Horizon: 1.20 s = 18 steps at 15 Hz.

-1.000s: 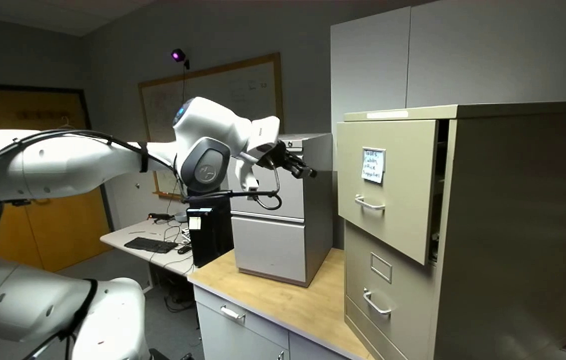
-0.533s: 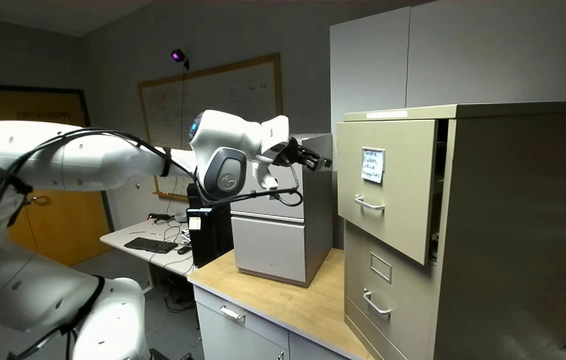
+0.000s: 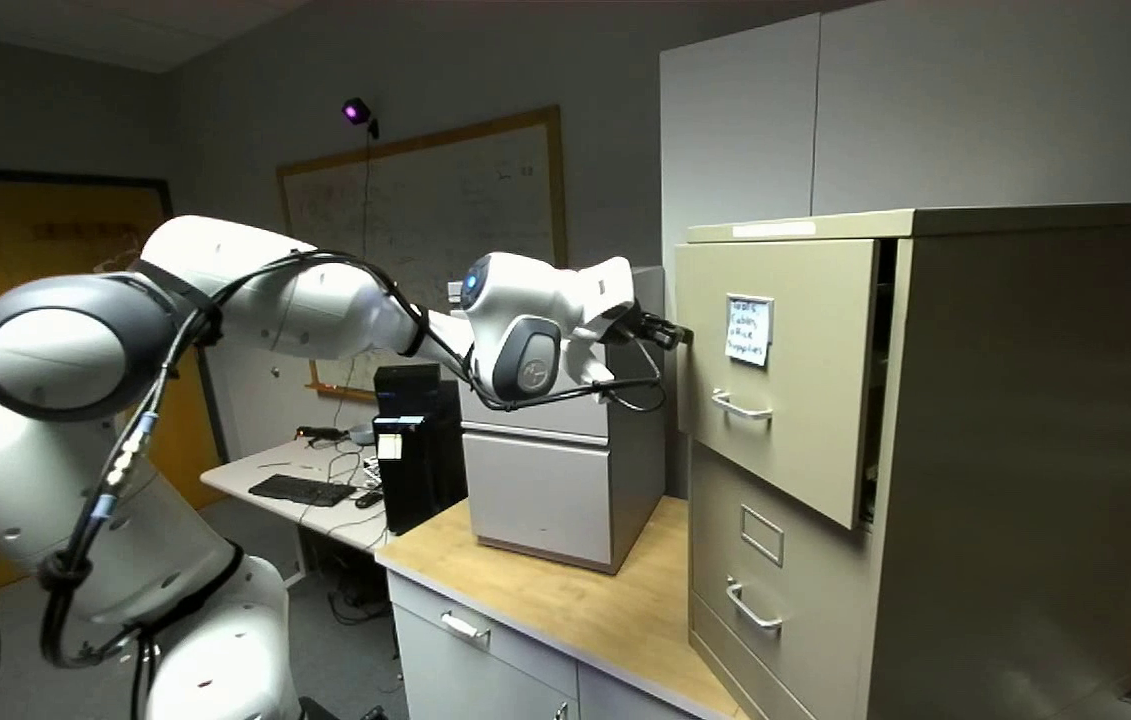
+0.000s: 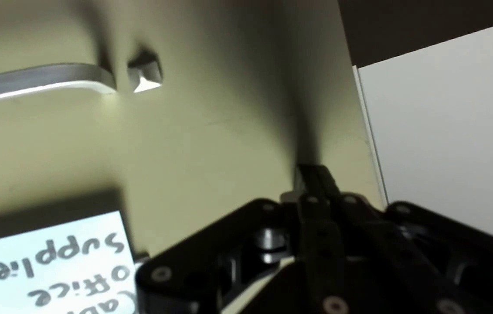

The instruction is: Close the top drawer of the right cabinet

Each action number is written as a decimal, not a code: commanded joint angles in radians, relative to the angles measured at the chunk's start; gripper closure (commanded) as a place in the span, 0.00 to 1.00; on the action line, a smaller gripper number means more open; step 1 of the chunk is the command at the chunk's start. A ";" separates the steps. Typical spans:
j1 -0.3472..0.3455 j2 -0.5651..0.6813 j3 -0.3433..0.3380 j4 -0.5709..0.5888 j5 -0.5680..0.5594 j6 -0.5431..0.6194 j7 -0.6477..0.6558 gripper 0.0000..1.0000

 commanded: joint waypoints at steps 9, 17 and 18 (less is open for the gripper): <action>-0.240 0.181 0.192 0.189 -0.073 -0.006 -0.013 1.00; -0.281 0.240 0.245 0.244 -0.082 -0.030 -0.013 1.00; -0.281 0.238 0.247 0.245 -0.083 -0.037 -0.012 1.00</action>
